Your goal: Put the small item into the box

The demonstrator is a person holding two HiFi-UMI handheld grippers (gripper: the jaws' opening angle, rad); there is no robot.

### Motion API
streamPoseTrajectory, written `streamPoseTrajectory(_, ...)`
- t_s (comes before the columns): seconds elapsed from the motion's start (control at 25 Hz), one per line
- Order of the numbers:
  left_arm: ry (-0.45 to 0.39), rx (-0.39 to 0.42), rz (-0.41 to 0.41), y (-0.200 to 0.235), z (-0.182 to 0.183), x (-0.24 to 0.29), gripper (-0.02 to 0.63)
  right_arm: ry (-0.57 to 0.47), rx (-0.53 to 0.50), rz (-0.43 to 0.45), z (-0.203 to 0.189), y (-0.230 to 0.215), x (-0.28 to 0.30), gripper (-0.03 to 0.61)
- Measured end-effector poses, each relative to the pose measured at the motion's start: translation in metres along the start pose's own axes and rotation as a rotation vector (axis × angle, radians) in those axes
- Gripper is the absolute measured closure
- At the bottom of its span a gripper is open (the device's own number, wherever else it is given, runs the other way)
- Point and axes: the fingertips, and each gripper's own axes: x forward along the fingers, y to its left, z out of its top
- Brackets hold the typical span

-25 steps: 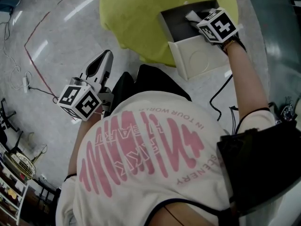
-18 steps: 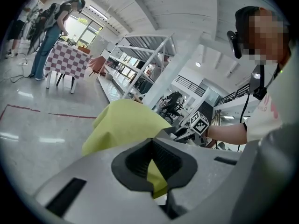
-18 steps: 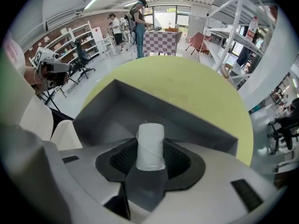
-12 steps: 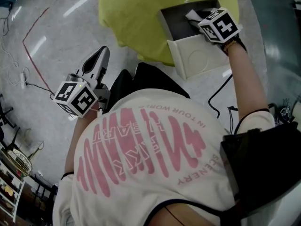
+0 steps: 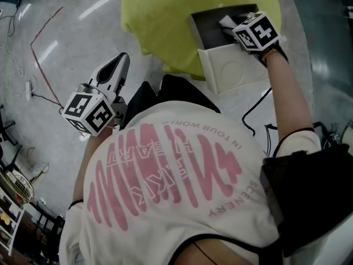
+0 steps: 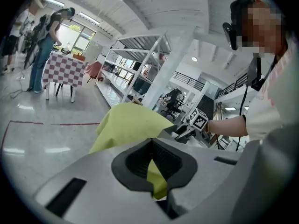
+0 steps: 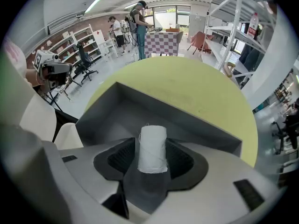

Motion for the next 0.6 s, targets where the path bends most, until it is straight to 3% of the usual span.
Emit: streamPoseTrajectory(0.6, -0.004, 0.031, -0.001, -0.003, 0.005, -0.012, 0.606, -0.003, 0.029, 0.017, 0.001, 0.001, -0.002, 0.336)
